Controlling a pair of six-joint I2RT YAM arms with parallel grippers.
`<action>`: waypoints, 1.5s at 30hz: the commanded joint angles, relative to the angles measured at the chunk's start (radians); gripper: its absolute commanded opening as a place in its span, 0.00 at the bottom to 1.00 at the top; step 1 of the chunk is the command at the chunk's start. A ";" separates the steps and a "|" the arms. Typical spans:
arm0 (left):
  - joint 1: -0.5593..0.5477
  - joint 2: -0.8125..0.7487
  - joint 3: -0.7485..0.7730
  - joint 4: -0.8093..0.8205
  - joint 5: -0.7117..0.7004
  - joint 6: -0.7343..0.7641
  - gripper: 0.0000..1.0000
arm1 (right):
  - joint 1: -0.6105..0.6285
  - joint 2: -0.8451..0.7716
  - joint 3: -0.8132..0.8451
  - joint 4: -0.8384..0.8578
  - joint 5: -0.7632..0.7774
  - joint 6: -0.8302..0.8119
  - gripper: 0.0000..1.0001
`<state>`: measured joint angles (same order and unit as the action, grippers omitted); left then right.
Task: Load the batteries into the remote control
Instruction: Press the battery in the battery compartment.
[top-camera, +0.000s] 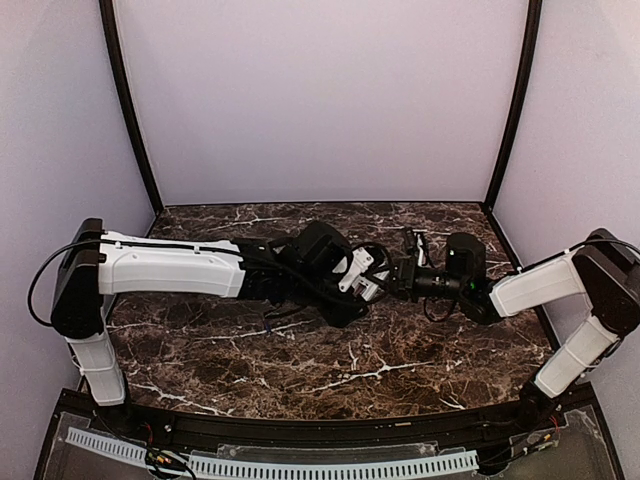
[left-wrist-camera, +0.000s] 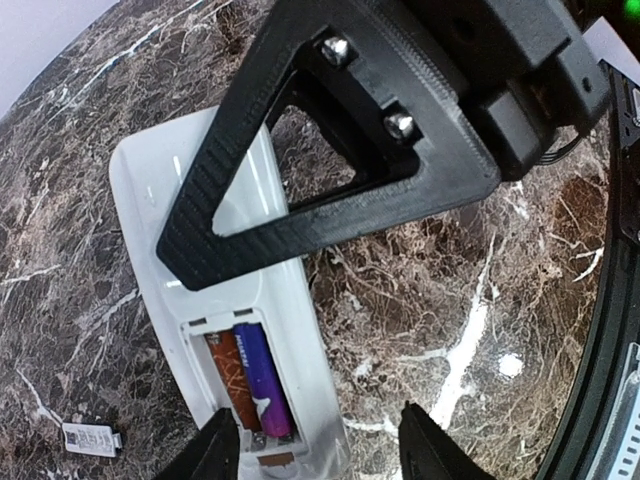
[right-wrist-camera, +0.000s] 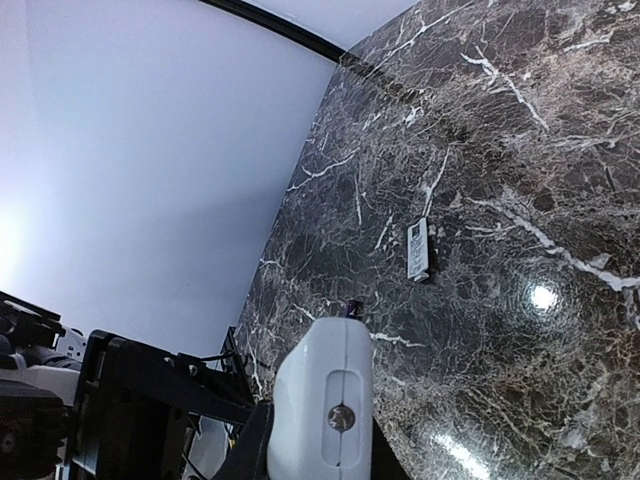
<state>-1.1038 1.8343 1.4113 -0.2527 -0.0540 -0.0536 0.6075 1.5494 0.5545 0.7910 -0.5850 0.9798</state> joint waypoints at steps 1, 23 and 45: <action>-0.004 0.028 0.049 -0.074 -0.023 0.010 0.54 | 0.014 -0.032 0.027 -0.006 0.017 0.012 0.00; -0.004 0.107 0.094 -0.112 -0.006 0.005 0.13 | 0.016 -0.038 0.023 0.037 0.006 0.049 0.00; 0.117 -0.284 -0.133 -0.102 0.037 -0.103 0.51 | -0.032 -0.045 -0.073 0.094 -0.108 -0.121 0.00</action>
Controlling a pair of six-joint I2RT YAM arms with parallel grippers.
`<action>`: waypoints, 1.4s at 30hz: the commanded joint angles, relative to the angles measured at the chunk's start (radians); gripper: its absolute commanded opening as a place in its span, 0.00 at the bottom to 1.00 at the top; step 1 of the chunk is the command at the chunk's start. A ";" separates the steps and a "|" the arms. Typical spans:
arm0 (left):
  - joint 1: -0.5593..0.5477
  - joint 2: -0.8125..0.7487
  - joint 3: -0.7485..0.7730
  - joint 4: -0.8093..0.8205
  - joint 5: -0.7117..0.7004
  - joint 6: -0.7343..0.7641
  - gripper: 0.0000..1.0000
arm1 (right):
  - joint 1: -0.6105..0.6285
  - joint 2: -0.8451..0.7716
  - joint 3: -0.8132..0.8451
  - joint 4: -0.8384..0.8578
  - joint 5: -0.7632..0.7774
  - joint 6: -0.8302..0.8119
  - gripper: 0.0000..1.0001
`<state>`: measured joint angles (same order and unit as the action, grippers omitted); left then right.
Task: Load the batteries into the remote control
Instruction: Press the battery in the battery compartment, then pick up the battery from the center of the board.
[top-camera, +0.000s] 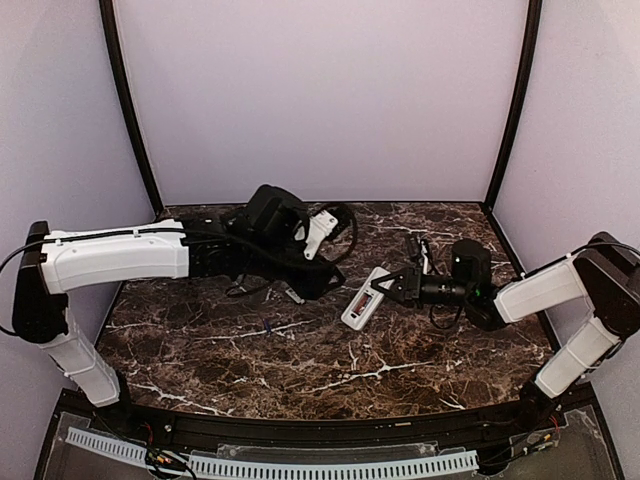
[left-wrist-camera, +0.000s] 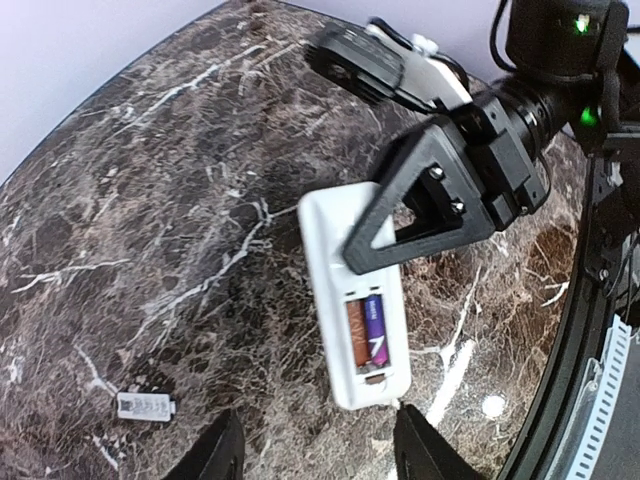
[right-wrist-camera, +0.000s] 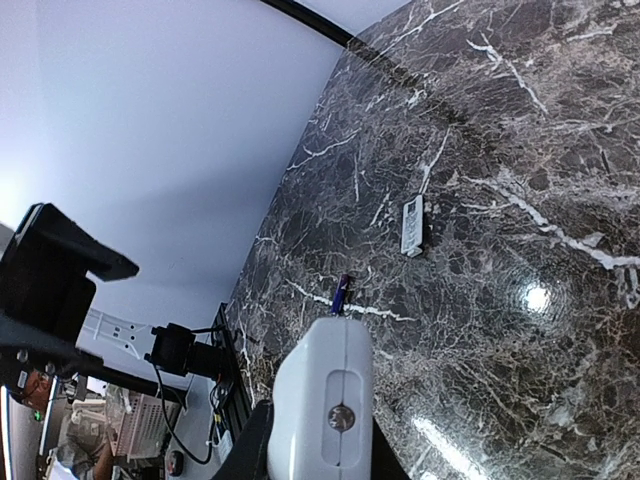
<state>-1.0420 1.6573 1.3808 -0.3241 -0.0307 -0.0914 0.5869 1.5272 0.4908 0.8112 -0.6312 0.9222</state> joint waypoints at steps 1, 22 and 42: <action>0.079 -0.118 -0.139 -0.053 0.012 -0.072 0.51 | -0.012 -0.022 -0.007 0.071 -0.076 -0.074 0.00; 0.269 -0.139 -0.381 -0.231 -0.041 -0.308 0.34 | -0.030 -0.041 -0.015 0.076 -0.228 -0.179 0.00; 0.269 0.035 -0.342 -0.126 -0.059 -0.458 0.30 | -0.031 -0.029 -0.003 0.069 -0.242 -0.185 0.00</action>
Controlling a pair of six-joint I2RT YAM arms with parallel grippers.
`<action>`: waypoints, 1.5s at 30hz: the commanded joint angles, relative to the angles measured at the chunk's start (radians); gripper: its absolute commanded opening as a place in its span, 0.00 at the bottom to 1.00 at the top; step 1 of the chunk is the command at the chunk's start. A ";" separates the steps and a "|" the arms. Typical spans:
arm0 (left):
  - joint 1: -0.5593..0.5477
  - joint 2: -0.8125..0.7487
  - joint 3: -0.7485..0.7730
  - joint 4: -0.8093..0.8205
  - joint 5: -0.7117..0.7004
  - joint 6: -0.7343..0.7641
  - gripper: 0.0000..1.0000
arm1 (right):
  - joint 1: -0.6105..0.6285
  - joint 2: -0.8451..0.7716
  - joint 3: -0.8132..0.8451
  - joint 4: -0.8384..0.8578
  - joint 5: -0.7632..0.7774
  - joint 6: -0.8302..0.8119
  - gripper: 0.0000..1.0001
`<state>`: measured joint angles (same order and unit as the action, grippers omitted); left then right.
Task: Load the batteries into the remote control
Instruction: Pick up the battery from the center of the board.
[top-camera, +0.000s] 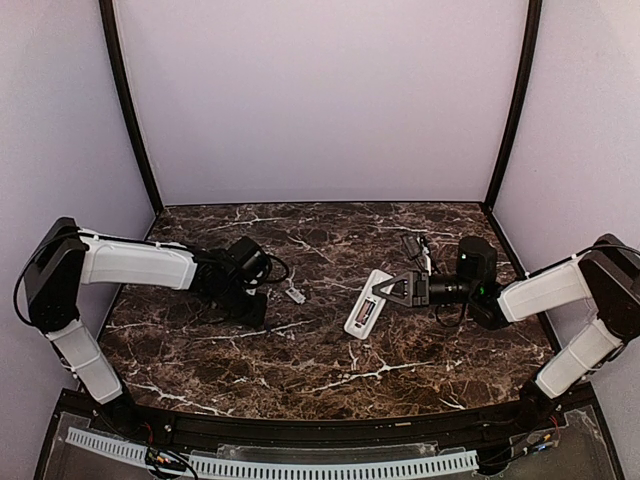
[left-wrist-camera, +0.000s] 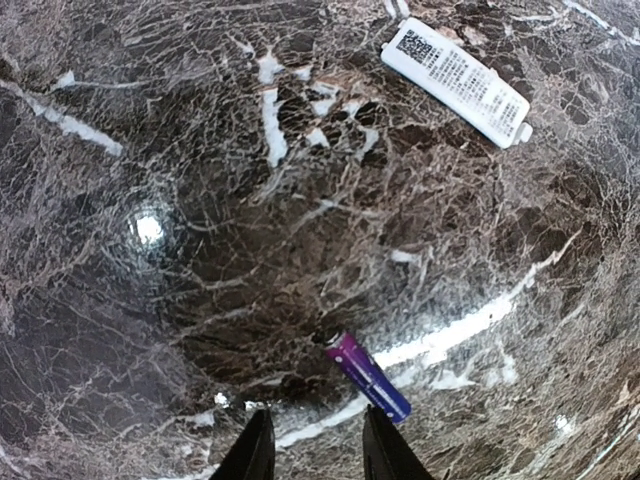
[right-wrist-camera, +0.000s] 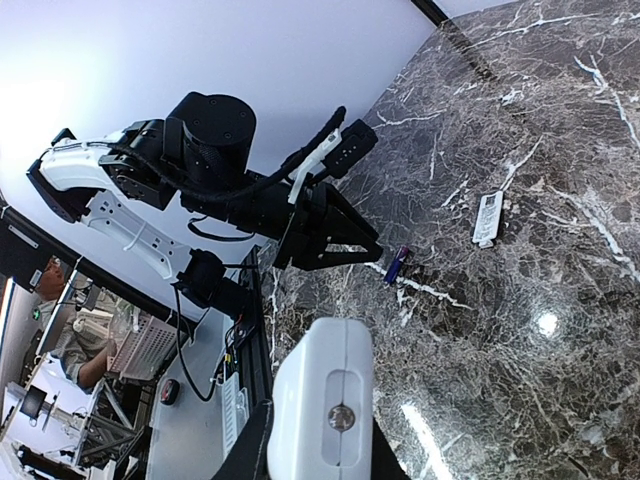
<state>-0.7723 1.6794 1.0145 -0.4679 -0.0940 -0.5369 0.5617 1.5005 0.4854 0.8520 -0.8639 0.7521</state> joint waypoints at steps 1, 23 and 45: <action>-0.002 0.016 0.023 0.028 0.011 -0.011 0.30 | -0.006 -0.001 0.003 0.028 -0.010 -0.016 0.00; -0.079 0.179 0.139 -0.082 -0.031 0.072 0.11 | -0.006 -0.007 0.005 -0.001 -0.001 -0.027 0.00; -0.209 -0.003 0.257 0.033 0.186 0.175 0.00 | 0.046 0.187 0.044 0.116 0.018 0.214 0.00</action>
<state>-0.9604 1.6390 1.2320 -0.4191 0.0284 -0.3595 0.5861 1.6695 0.4946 0.9489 -0.8665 0.9249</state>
